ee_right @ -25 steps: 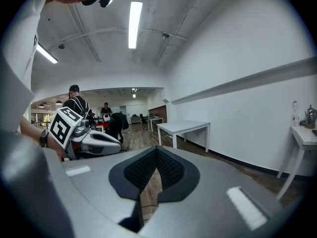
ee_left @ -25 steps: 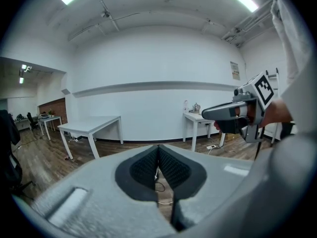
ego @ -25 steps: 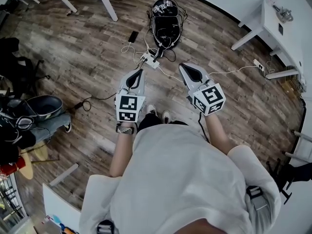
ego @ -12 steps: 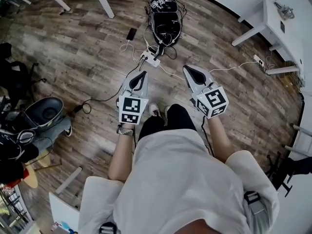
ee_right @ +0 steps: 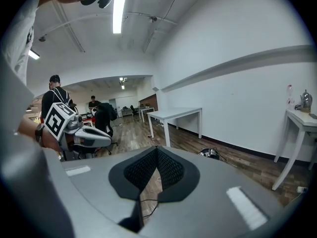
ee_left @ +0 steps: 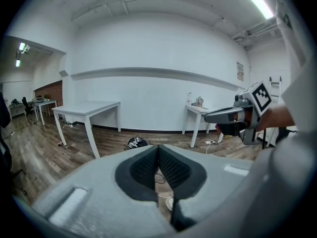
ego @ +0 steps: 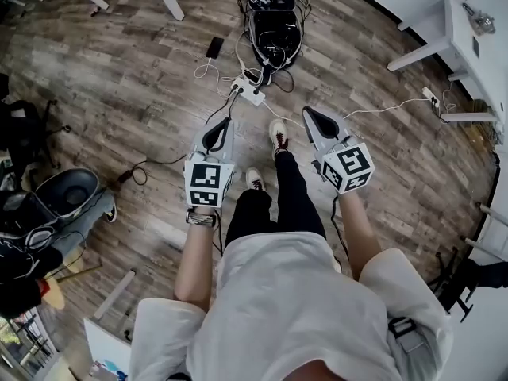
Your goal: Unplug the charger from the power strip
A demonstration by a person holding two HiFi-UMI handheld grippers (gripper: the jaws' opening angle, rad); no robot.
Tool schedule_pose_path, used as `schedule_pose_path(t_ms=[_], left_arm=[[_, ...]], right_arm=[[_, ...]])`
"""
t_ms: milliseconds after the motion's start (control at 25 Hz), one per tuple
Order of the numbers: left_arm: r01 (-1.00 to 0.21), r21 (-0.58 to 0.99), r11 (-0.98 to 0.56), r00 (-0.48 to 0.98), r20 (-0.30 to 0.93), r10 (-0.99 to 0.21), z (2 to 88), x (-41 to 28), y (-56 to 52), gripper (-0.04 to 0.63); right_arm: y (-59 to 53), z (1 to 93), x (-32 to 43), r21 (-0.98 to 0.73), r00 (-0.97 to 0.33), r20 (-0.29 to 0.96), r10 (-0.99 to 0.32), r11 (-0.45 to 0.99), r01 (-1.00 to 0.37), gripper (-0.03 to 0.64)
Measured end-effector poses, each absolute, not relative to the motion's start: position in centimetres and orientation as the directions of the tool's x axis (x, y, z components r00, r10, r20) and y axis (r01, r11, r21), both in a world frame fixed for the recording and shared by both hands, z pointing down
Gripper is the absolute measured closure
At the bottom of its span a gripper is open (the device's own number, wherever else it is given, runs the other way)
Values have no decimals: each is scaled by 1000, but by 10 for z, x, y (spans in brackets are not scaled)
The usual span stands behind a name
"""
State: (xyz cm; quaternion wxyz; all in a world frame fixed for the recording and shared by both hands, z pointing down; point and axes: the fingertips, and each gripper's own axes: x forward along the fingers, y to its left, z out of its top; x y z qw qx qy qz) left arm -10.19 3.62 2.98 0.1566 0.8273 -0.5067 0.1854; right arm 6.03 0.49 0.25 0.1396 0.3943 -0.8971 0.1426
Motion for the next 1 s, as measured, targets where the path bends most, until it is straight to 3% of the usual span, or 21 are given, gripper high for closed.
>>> schedule_pose_path(t_ms=[560,1000], left_arm=[[-917,114,-381,386,489,-782,152,-124,-33,592],[-901,138,-411,413,560,-718,246,-102,-79,592]], right_arm=[[-66,119,36,-170,-678,385,-627,674,-719,615],[-112,208,36,-196,-696,408,-591,688,-699,615]])
